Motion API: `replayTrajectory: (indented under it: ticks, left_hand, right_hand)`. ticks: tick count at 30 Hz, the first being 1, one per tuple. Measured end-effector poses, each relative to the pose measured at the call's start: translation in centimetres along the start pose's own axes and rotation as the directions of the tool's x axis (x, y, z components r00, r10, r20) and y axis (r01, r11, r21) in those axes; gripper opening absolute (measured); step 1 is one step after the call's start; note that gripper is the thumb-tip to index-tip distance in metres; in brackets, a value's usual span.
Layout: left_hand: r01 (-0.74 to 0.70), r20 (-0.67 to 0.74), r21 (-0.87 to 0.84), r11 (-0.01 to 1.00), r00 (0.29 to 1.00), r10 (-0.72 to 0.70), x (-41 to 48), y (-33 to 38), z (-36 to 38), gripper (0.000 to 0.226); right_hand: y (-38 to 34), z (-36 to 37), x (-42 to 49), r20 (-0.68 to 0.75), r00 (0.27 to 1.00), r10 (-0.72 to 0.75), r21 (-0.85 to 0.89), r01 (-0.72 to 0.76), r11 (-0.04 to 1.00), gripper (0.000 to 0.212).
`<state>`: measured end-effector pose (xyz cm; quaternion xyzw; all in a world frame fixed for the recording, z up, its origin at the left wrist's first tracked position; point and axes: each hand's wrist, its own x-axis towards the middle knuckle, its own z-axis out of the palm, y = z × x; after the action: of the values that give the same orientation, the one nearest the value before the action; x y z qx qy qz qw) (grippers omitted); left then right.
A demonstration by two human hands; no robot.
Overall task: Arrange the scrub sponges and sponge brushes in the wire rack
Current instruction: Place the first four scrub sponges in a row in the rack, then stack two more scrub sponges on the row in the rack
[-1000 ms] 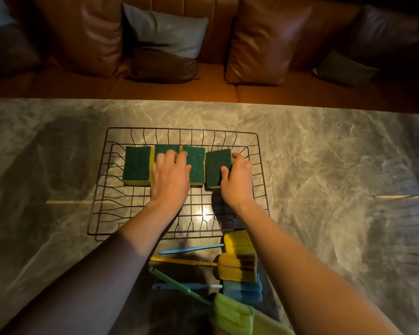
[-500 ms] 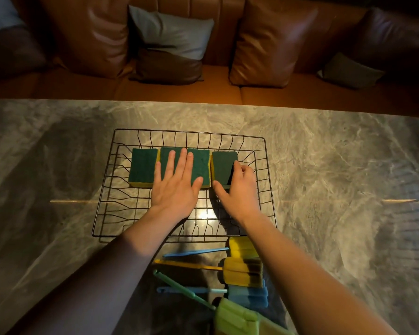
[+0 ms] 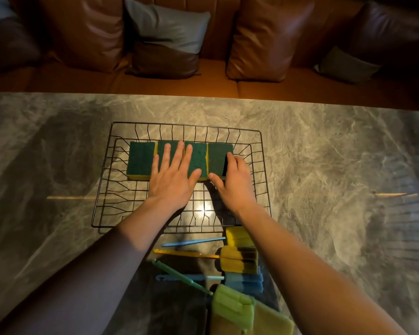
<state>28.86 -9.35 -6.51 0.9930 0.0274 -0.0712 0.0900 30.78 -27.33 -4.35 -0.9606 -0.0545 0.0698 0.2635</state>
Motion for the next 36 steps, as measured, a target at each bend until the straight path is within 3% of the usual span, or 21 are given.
replayTrajectory:
  ticks: [4,8,14,21,26,30,33,36]
  left_hand:
    - [-0.020,-0.040,-0.067,0.998,0.999,0.017,-2.0,-0.1,-2.2,0.072]
    - [-0.078,-0.136,-0.226,0.971,0.990,0.048,-7.4,-0.1,-4.0,0.068]
    - [-0.165,-0.204,-0.396,0.903,0.975,0.089,-19.7,0.6,-3.3,0.056]
    - [-0.103,-0.097,-0.439,0.893,0.993,0.067,-30.4,3.5,1.6,0.045]
    - [0.004,0.054,-0.359,0.933,0.998,0.016,-32.6,5.7,4.6,0.068]
    - [0.070,0.182,-0.246,0.967,0.983,-0.024,-32.7,7.2,5.7,0.074]
    - [0.162,0.248,-0.310,0.937,0.965,-0.085,-32.5,8.0,6.1,0.069]
    - [0.224,0.243,-0.506,0.833,0.964,-0.111,-32.7,8.3,5.9,0.055]
  right_hand:
    - [-1.2,-2.0,-1.8,-0.030,0.999,-0.019,0.043,0.020,0.999,0.078]
    - [-1.8,-5.1,-7.1,-0.130,0.990,-0.058,0.175,0.081,0.981,0.059]
    - [0.8,-6.5,-19.8,-0.187,0.980,0.076,0.273,-0.023,0.962,0.039]
    - [5.9,-4.7,-30.8,-0.122,0.958,0.259,0.143,-0.242,0.960,0.024]
    - [7.6,-4.1,-33.7,0.073,0.933,0.352,0.017,-0.354,0.935,0.051]
    - [7.6,-3.2,-34.9,0.088,0.909,0.408,-0.040,-0.406,0.913,0.060]
    - [7.3,-2.5,-35.8,0.050,0.875,0.482,-0.014,-0.482,0.876,0.058]
    - [6.9,-1.7,-36.9,0.059,0.854,0.517,0.047,-0.519,0.853,0.059]
